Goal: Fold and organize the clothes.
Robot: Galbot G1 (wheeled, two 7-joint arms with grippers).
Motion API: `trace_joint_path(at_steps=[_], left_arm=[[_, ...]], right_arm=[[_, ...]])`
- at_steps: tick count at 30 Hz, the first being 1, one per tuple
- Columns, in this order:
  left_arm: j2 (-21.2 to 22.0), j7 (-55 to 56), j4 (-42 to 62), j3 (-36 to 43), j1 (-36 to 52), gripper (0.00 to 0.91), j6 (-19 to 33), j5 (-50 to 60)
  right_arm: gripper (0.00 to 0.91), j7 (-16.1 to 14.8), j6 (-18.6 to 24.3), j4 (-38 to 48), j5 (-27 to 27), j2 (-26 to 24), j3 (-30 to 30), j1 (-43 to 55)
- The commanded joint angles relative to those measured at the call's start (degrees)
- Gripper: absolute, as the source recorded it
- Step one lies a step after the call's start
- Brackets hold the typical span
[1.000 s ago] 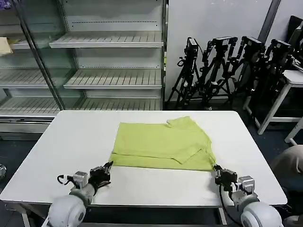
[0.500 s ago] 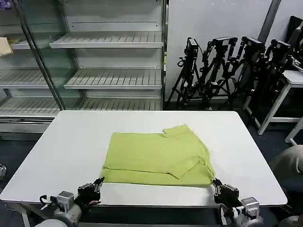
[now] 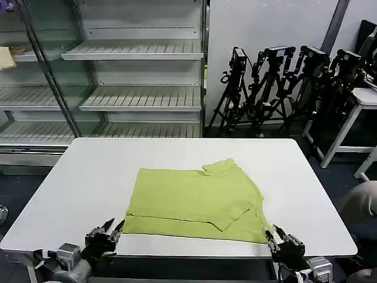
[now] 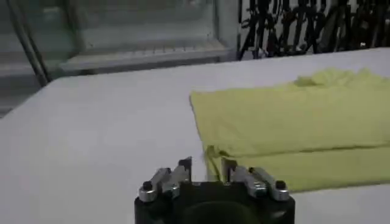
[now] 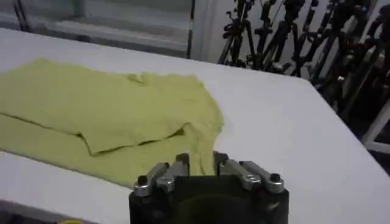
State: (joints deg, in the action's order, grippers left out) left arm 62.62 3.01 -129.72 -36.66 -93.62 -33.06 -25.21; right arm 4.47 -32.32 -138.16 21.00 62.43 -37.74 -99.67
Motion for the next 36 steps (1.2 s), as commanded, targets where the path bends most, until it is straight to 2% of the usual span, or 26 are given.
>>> trace_joint_path(at_steps=[1,2,7,11,17,21,25,30,36], left_arm=[[-2.24,-0.09,-1.47,-0.78,7.03,0.907,0.09,-3.72],[-3.22,-0.07,0.81,1.35,11.96,0.907,0.23,-3.74],[-6.07,0.03,10.91,9.73,25.80,0.907,0.19,-5.33],[-6.82,0.15,17.52,15.42,32.75,0.907,0.09,-5.71],[-5.44,-0.66,27.76,18.17,41.75,0.907,0.08,-5.84],[-4.75,-1.48,35.35,20.29,47.04,0.907,0.07,-6.33],[-4.29,-2.48,38.98,21.89,49.99,0.907,0.05,-7.77],[-3.47,-4.85,43.53,23.22,53.13,0.907,0.08,-6.55],[-2.77,-7.62,47.84,24.74,55.56,0.907,0.04,-3.26]], right_arm=[[0.907,0.99,-0.77,0.90,1.39,-1.34,0.41,8.64],[0.907,1.37,-0.80,3.11,1.49,-1.44,2.07,13.46],[0.907,4.07,-0.85,15.15,2.04,-1.20,11.50,31.66],[0.907,7.09,-0.86,24.36,4.03,1.76,18.77,42.23],[0.907,9.22,-0.94,34.81,6.93,4.84,24.88,53.43],[0.907,10.26,-0.94,41.73,7.60,6.79,27.25,58.14],[0.907,12.30,-0.97,47.13,9.59,8.91,28.12,61.59],[0.907,13.37,-0.95,54.79,10.16,11.03,28.46,65.00],[0.907,14.30,-0.91,58.73,10.11,12.97,28.09,66.02]])
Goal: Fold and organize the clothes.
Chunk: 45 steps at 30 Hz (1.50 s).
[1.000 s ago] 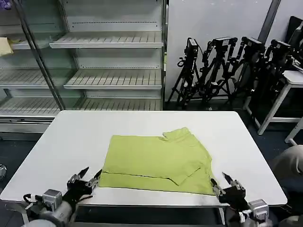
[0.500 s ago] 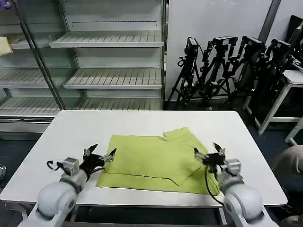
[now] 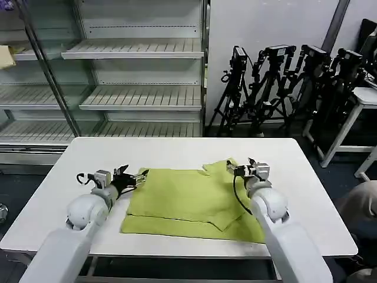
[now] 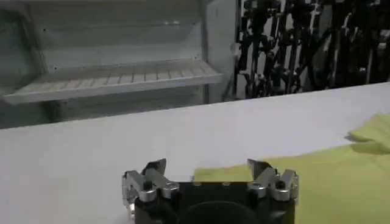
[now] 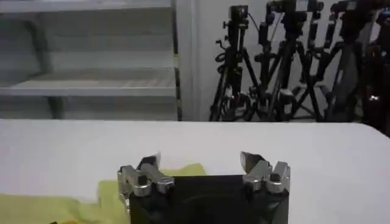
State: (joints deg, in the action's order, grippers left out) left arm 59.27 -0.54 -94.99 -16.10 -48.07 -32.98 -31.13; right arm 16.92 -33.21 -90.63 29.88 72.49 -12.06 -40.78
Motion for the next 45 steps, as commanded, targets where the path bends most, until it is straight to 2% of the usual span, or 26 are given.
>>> trace_joint_path(at_steps=[1,5,21,22,23,24,25,26,45], left_arm=[[0.67,-4.36,13.66,4.26,10.24,0.907,-0.06,2.95],[0.67,-9.01,15.33,3.96,10.17,0.907,-0.13,6.33],[1.51,-8.50,17.05,3.61,10.15,0.907,-0.12,6.22],[1.59,-8.50,17.03,3.49,10.09,0.887,-0.13,6.07],[1.62,-8.49,16.99,3.50,10.05,0.635,-0.15,6.04],[1.64,-8.48,17.00,3.53,9.99,0.141,-0.14,6.06],[1.70,-8.65,17.02,3.54,9.88,0.040,-0.14,6.05],[1.85,-8.62,17.05,3.53,9.80,0.020,-0.13,6.05],[2.41,-9.87,15.35,3.39,8.42,0.020,-0.09,5.18]], right_arm=[[0.907,2.22,-0.02,11.71,1.12,3.12,2.39,7.25],[0.907,2.63,-0.02,13.29,0.89,3.69,2.31,7.47],[0.907,1.51,0.04,15.96,0.32,5.56,1.59,8.11],[0.554,1.49,0.04,16.00,0.36,5.60,1.58,8.10],[0.252,1.42,0.02,16.03,0.38,5.65,1.59,8.14],[0.000,1.36,0.02,16.10,0.36,5.70,1.63,8.16],[0.000,1.29,0.01,16.19,0.36,5.77,1.65,8.20],[0.000,1.02,0.01,16.32,0.42,5.86,1.67,8.24],[0.000,-1.48,0.06,15.67,0.67,5.76,1.41,7.62]])
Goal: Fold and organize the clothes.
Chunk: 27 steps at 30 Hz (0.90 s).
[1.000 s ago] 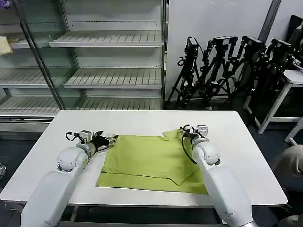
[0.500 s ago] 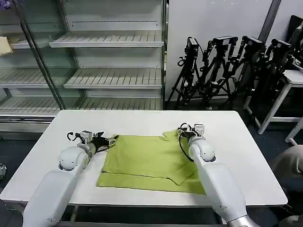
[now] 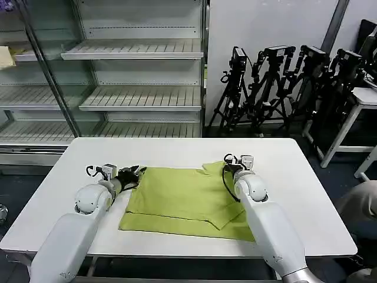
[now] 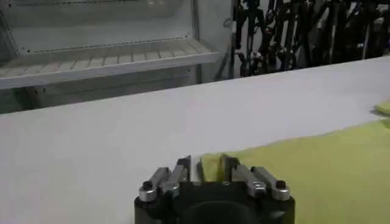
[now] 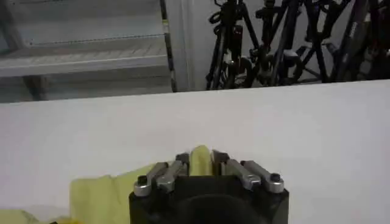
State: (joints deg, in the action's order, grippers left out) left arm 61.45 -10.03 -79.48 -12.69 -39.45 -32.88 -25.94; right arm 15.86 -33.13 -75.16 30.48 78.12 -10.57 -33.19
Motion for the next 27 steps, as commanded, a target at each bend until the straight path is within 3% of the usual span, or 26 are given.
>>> trace_joint_path(at_steps=[1,8,27], left_arm=[[0.29,-0.39,-0.29,-0.09,-0.32,0.020,-0.19,-0.03],[0.62,0.91,-1.56,-1.20,-0.33,0.020,-0.13,-0.57],[-1.76,3.17,-14.50,-6.78,-10.77,0.020,0.42,-4.94]], right_arm=[[0.000,-0.52,0.01,0.19,-0.09,0.15,-0.09,0.03],[0.000,-2.69,2.49,-2.35,-1.63,-0.63,-0.29,-0.35],[0.000,-2.12,0.06,-19.88,0.86,-7.91,-1.69,-10.93]])
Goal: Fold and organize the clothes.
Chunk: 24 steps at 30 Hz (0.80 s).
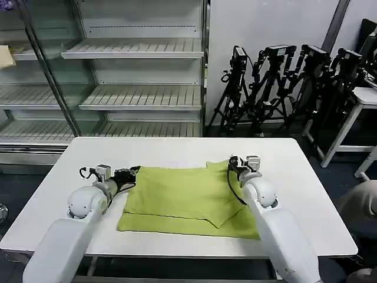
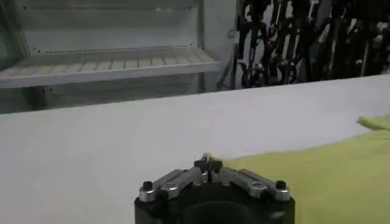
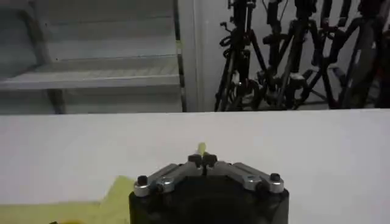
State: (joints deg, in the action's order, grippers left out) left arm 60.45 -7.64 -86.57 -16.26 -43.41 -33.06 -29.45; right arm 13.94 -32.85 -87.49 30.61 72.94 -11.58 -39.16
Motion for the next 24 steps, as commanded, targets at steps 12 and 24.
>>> trace_joint_path(at_steps=[12,24], left_arm=[[-1.48,1.60,-13.12,-6.76,-13.45,0.020,2.03,-2.00],[-1.14,1.46,-15.68,-8.50,-19.95,0.020,5.13,-0.94]], right_arm=[[0.000,-0.35,-0.25,-21.23,0.91,-5.50,-3.54,-15.97],[0.000,-0.84,-0.24,-26.38,0.27,-7.36,-4.80,-22.25]])
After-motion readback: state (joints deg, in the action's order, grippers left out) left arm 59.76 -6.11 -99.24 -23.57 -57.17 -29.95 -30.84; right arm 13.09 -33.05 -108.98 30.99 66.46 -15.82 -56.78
